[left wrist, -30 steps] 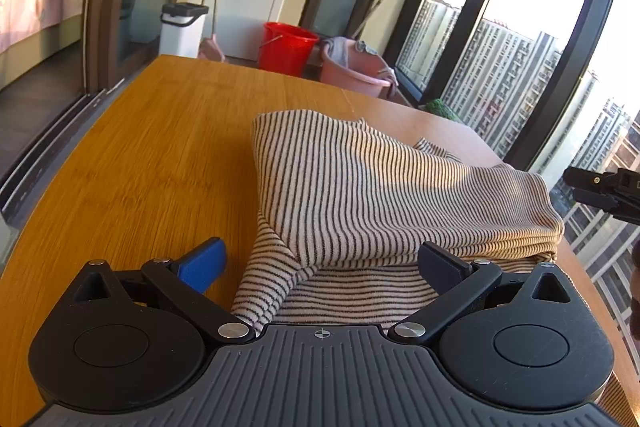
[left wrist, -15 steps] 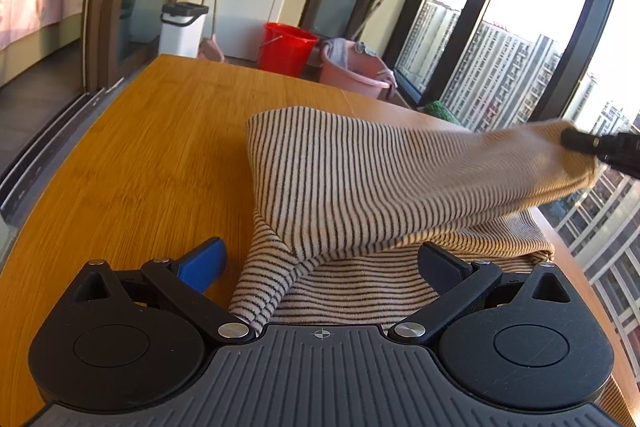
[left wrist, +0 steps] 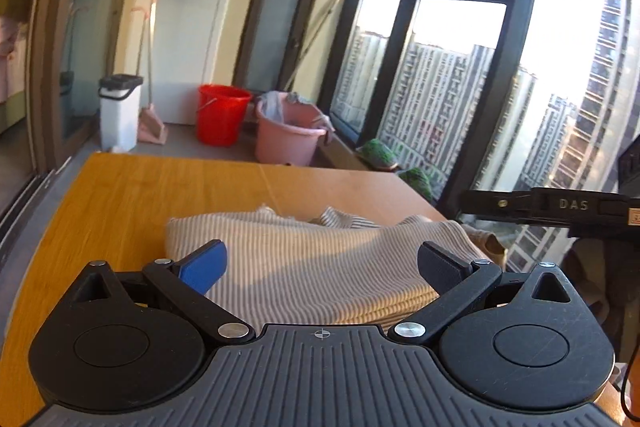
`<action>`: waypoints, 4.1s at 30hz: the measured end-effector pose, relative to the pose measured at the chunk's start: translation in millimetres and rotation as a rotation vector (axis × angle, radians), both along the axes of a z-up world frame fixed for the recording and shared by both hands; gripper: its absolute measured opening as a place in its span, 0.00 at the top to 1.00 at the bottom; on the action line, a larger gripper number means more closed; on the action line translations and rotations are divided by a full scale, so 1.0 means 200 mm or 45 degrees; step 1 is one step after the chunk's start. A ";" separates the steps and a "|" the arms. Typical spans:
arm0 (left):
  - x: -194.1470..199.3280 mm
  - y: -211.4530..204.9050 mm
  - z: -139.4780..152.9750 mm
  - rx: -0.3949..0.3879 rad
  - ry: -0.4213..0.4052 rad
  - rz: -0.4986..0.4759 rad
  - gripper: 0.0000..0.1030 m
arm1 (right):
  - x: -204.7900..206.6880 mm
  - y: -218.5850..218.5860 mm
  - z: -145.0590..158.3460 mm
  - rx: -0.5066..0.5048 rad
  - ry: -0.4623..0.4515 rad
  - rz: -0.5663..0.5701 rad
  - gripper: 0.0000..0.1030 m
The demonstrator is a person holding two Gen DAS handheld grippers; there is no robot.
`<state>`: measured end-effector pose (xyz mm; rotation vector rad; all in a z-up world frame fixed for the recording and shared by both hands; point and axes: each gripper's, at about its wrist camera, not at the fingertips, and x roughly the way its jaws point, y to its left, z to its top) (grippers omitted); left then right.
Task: Fold clothes
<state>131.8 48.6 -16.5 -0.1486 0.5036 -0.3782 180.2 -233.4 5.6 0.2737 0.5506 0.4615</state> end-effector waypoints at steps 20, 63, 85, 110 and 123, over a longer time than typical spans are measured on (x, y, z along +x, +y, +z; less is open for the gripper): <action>0.14 0.03 -0.25 -0.017 0.204 0.027 0.00 | 0.14 0.24 -0.01 -0.206 -0.001 0.109 0.49; 0.04 0.51 0.01 -0.361 0.077 0.178 0.00 | -0.24 0.21 0.26 -0.118 -0.092 0.302 0.94; -0.32 0.18 -0.17 0.229 0.292 -0.250 0.07 | -0.79 -0.07 0.17 -0.038 -0.156 0.217 0.52; -0.17 0.30 -0.23 -0.094 0.451 -0.076 0.15 | -0.49 -0.13 -0.12 -0.090 0.137 0.023 0.50; -0.26 0.27 -0.22 0.015 0.448 -0.149 0.31 | -0.37 -0.25 -0.11 -0.282 0.105 -0.063 0.62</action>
